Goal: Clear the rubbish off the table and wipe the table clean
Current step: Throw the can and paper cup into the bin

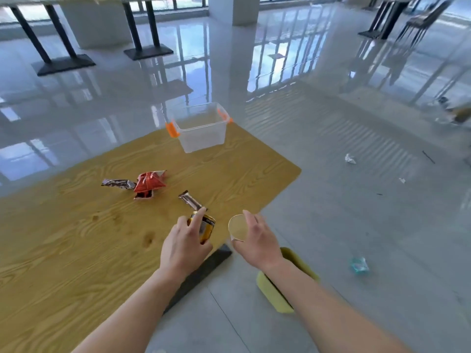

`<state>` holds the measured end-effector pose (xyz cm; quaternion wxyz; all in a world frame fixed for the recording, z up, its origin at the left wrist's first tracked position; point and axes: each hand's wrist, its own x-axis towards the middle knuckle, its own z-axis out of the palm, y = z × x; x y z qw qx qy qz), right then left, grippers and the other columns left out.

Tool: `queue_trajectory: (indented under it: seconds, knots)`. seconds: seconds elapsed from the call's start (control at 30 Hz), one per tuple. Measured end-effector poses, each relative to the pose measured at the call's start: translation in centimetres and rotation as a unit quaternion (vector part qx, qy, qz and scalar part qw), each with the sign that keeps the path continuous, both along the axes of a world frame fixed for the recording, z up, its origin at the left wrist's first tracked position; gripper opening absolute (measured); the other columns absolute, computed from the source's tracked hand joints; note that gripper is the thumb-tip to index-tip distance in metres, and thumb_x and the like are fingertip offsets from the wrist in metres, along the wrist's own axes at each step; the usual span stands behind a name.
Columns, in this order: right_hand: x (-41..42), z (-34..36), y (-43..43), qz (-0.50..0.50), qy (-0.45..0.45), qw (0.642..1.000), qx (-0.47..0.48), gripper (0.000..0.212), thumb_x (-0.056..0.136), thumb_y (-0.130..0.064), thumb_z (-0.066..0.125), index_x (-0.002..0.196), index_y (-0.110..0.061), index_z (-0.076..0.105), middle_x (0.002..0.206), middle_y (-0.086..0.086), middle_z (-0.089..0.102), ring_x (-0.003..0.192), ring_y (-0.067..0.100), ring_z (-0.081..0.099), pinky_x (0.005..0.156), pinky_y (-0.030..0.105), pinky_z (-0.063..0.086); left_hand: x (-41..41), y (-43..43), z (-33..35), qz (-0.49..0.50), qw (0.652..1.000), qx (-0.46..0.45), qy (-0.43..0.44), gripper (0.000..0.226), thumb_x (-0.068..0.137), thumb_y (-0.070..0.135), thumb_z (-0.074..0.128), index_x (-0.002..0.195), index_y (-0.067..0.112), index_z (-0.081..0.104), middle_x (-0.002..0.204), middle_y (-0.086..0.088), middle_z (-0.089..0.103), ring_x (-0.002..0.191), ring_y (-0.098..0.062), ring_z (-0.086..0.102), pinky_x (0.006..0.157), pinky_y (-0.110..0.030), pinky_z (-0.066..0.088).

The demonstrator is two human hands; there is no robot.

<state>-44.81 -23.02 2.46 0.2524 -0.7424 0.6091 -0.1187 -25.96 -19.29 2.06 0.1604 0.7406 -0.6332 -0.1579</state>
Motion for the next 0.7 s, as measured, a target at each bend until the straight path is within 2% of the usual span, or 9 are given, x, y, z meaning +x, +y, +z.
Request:
queue_trajectory:
  seconds: [0.17, 0.33, 0.47, 0.53, 0.7]
  knots:
    - [-10.5, -1.5, 0.7, -0.074, 0.019, 0.996, 0.034, 0.073, 0.084, -0.034, 0.069, 0.145, -0.016, 0.033, 0.137, 0.009, 0.045, 0.117, 0.030, 0.051, 0.091, 0.035, 0.043, -9.4, -1.0, -1.5, -0.047, 0.998, 0.012, 0.030, 0.081, 0.080, 0.045, 0.064, 0.150, 0.039, 0.022, 0.116, -0.003, 0.050, 0.096, -0.023, 0.055, 0.073, -0.035, 0.053]
    - [-17.3, -4.4, 0.8, -0.144, 0.025, 0.983, 0.111, 0.073, 0.083, -0.036, 0.066, 0.146, -0.019, 0.032, 0.140, 0.007, 0.041, 0.122, 0.029, 0.049, 0.097, 0.035, 0.042, -16.2, -2.3, -4.6, -0.100, 0.993, 0.034, 0.053, 0.081, 0.084, 0.047, 0.065, 0.151, 0.040, 0.018, 0.120, 0.000, 0.050, 0.100, -0.016, 0.054, 0.077, -0.028, 0.053]
    - [-21.0, -8.1, 0.0, -0.177, 0.047, 0.971, 0.154, 0.070, 0.081, -0.034, 0.068, 0.141, -0.018, 0.037, 0.134, 0.008, 0.045, 0.117, 0.031, 0.051, 0.092, 0.035, 0.044, -20.8, -4.6, -9.3, -0.125, 0.986, 0.069, 0.083, 0.081, 0.086, 0.047, 0.065, 0.150, 0.043, 0.016, 0.122, 0.004, 0.052, 0.102, -0.013, 0.055, 0.078, -0.024, 0.055]
    - [-22.4, -10.6, -0.4, -0.193, 0.061, 0.965, 0.168, 0.068, 0.080, -0.033, 0.070, 0.138, -0.016, 0.039, 0.131, 0.009, 0.047, 0.114, 0.031, 0.052, 0.089, 0.035, 0.044, -22.4, -5.7, -12.6, -0.134, 0.980, 0.107, 0.100, 0.081, 0.086, 0.046, 0.065, 0.149, 0.046, 0.014, 0.123, 0.004, 0.052, 0.103, -0.014, 0.057, 0.079, -0.027, 0.057]
    - [-25.5, -18.6, -2.8, -0.235, 0.062, 0.951, 0.191, 0.073, 0.080, -0.033, 0.072, 0.142, -0.016, 0.038, 0.132, 0.008, 0.046, 0.118, 0.030, 0.052, 0.091, 0.034, 0.044, -25.5, -8.7, -21.8, -0.157, 0.966, 0.186, 0.088, 0.077, 0.087, 0.042, 0.062, 0.147, 0.048, 0.014, 0.120, 0.002, 0.050, 0.098, -0.015, 0.054, 0.077, -0.028, 0.054]
